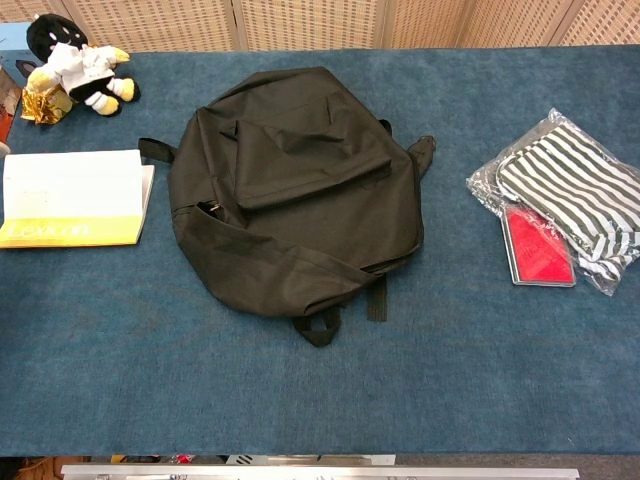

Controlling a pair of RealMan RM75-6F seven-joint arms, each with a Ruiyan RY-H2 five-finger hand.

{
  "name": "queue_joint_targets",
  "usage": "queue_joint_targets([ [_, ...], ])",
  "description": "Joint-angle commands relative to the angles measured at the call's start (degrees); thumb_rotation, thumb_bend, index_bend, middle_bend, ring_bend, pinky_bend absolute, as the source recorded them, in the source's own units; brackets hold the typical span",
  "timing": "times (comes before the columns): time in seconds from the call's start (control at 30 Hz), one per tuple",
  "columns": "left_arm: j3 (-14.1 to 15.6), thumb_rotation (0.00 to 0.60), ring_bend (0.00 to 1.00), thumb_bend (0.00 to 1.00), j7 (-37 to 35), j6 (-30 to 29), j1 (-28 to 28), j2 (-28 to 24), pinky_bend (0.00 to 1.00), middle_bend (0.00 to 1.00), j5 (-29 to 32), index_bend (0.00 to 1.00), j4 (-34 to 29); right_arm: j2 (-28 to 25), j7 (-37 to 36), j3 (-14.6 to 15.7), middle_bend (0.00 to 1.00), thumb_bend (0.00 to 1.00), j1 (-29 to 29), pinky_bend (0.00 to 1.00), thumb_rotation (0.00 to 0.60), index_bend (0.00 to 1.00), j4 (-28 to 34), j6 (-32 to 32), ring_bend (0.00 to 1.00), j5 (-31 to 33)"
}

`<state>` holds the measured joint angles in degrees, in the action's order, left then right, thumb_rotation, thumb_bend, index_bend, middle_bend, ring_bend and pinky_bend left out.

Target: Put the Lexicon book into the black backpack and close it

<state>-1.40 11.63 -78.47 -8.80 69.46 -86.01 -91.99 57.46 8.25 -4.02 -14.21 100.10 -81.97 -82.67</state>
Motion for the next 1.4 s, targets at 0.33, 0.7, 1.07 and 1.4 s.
queue_joint_targets([
  [0.33, -0.3, 0.6, 0.16, 0.25, 2.7, 13.1, -6.5, 3.9, 0.16, 0.17, 6.2, 0.12, 4.6, 0.6, -1.7, 0.5, 0.35, 0.11, 0.2, 0.32, 0.6, 0.25, -0.1, 1.4, 0.2, -2.3],
  [0.7, -0.6, 0.6, 0.14, 0.25, 7.8, 17.8, -10.5, 9.2, 0.16, 0.13, 8.8, 0.09, 7.7, 0.4, -4.0, 0.9, 0.35, 0.11, 1.5, 0.32, 0.6, 0.25, -1.0, 0.9, 0.2, -3.7],
  [1.07, -1.7, 0.6, 0.14, 0.25, 10.8, 24.0, -14.4, 10.2, 0.15, 0.13, 14.6, 0.09, 11.0, 0.4, -5.5, 1.2, 0.35, 0.11, 2.1, 0.32, 0.6, 0.25, -1.5, 0.9, 0.2, -5.0],
  [1.4, -1.2, 0.6, 0.14, 0.25, 12.1, 25.6, -15.6, 7.7, 0.15, 0.13, 17.9, 0.09, 10.2, 0.1, -6.0, 1.2, 0.35, 0.11, 2.8, 0.32, 0.6, 0.25, -1.4, 0.6, 0.2, -5.5],
])
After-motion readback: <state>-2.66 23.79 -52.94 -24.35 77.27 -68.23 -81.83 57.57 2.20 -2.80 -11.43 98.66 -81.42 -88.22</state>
